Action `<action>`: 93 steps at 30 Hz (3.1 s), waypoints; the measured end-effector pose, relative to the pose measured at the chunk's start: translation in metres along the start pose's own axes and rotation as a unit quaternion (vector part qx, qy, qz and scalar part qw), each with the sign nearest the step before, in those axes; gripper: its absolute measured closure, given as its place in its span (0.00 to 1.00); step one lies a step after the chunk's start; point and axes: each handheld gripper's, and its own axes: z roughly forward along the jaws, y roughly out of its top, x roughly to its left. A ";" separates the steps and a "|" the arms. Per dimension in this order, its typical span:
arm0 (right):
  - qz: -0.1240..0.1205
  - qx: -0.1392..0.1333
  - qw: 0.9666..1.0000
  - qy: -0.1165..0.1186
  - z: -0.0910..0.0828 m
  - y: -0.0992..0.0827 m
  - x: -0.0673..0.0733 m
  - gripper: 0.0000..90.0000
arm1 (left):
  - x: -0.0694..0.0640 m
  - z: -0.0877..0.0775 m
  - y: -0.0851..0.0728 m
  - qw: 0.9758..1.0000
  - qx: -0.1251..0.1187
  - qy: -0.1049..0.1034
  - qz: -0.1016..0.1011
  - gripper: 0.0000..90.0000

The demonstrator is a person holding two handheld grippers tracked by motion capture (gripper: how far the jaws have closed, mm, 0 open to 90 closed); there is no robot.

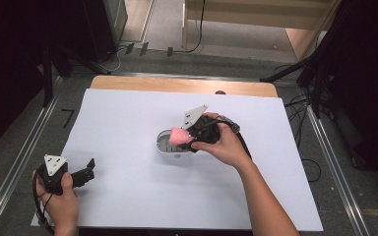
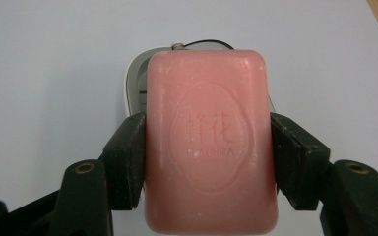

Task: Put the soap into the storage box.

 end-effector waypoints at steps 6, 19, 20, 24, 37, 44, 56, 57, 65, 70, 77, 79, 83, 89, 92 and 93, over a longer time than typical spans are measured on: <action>-0.009 0.007 1.000 0.004 0.007 0.003 -0.001 0.43 | 0.000 0.000 0.000 1.000 0.001 0.000 0.000 0.00; -0.019 0.007 1.000 0.019 0.017 0.007 -0.005 0.42 | 0.000 0.000 0.000 1.000 0.002 0.000 0.000 0.00; -0.018 0.010 1.000 0.023 0.017 0.007 -0.005 0.42 | 0.000 0.000 0.000 1.000 0.002 0.000 0.000 0.00; -0.020 0.012 0.999 0.024 0.020 0.006 -0.006 0.42 | 0.000 0.000 0.000 1.000 0.002 0.000 0.000 0.00; -0.004 0.002 1.000 0.028 0.020 0.007 -0.005 0.39 | 0.000 0.001 0.000 1.000 0.001 0.000 -0.001 0.00; 0.026 -0.018 0.999 0.008 0.007 0.004 -0.007 0.32 | 0.000 0.001 0.000 1.000 0.001 -0.001 -0.002 0.00; 0.099 -0.048 0.993 -0.032 -0.017 -0.021 -0.003 0.17 | 0.000 0.000 0.000 1.000 0.003 0.000 0.000 0.00; 0.104 -0.050 0.993 -0.039 -0.019 -0.023 -0.002 0.15 | 0.000 0.000 0.000 1.000 0.002 0.000 -0.001 0.00; 0.150 -0.085 0.983 -0.067 -0.036 -0.056 0.007 0.14 | -0.001 0.000 0.000 1.000 0.002 0.001 0.003 0.00; 0.170 -0.085 0.977 -0.096 -0.042 -0.073 0.012 0.14 | -0.002 0.001 0.000 1.000 0.000 0.004 0.005 0.00; 0.198 -0.090 0.969 -0.114 -0.049 -0.097 0.016 0.14 | -0.002 0.000 0.000 1.000 0.000 0.004 0.008 0.00; 0.204 -0.094 0.967 -0.119 -0.051 -0.103 0.018 0.14 | -0.002 0.000 0.000 1.000 -0.001 0.004 0.008 0.00; 0.208 -0.092 0.966 -0.126 -0.053 -0.111 0.021 0.14 | -0.002 0.000 0.000 1.000 0.000 0.004 0.008 0.00; 0.215 -0.090 0.962 -0.140 -0.054 -0.121 0.026 0.14 | -0.002 0.000 0.000 1.000 0.000 0.004 0.008 0.00; 0.222 -0.089 0.960 -0.146 -0.055 -0.128 0.030 0.14 | -0.002 0.000 0.000 1.000 0.000 0.003 0.007 0.00; 0.225 -0.090 0.959 -0.145 -0.056 -0.129 0.031 0.14 | -0.002 0.000 0.000 1.000 -0.001 0.004 0.008 0.00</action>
